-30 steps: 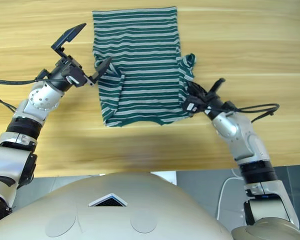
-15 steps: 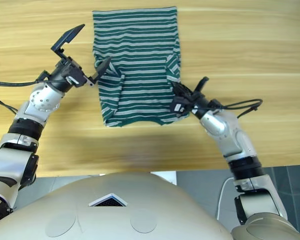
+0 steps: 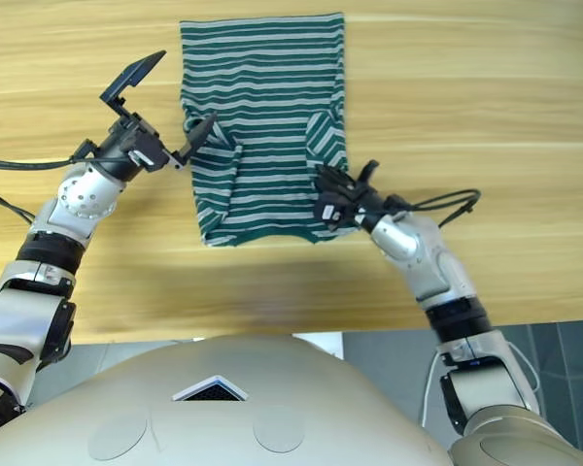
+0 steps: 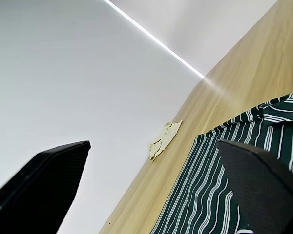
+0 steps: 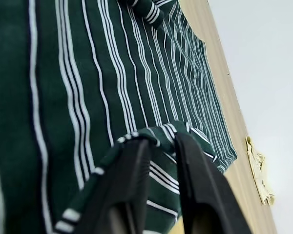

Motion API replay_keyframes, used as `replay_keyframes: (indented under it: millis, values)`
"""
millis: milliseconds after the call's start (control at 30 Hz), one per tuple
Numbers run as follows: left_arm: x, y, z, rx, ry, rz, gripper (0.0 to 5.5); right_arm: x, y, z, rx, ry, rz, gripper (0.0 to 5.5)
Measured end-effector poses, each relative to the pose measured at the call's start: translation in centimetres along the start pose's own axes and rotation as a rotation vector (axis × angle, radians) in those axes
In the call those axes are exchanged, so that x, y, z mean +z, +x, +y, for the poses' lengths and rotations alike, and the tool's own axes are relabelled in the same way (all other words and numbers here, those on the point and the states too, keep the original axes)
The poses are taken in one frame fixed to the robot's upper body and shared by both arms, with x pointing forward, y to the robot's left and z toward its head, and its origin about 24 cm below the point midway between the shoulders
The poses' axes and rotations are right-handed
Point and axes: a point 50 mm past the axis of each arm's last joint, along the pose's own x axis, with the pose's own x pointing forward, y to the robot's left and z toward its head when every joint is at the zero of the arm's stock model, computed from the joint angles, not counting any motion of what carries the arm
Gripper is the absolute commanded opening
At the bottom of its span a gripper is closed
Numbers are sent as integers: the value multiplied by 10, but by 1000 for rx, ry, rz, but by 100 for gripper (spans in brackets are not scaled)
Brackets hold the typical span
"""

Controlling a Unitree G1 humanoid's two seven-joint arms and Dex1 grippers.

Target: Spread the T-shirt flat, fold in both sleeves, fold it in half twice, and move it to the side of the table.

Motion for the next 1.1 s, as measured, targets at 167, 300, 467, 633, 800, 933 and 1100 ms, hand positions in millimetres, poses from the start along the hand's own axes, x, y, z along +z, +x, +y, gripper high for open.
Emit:
replay_keyframes:
  millis: [167,300,467,633,800,933,1100]
  values:
    - [0,0,0,0,-1,1,484,0,1,0,-2,22,3,245]
    - [0,1,-2,1,-10,-1,484,19,-4,-11,-33,105,-141,304]
    - [7,2,3,3,-39,-44,484,22,-32,-50,-195,174,-232,388]
    - [4,-24,16,-199,86,13,484,-15,-77,-91,-311,44,-22,475]
    - [9,-57,31,-490,202,120,484,-34,-100,-77,-84,-82,156,492]
    - [26,-89,0,-743,112,148,484,-37,-108,-27,221,-44,187,492]
    - [45,-108,-17,-887,3,142,540,-27,-99,-14,295,-53,92,495]
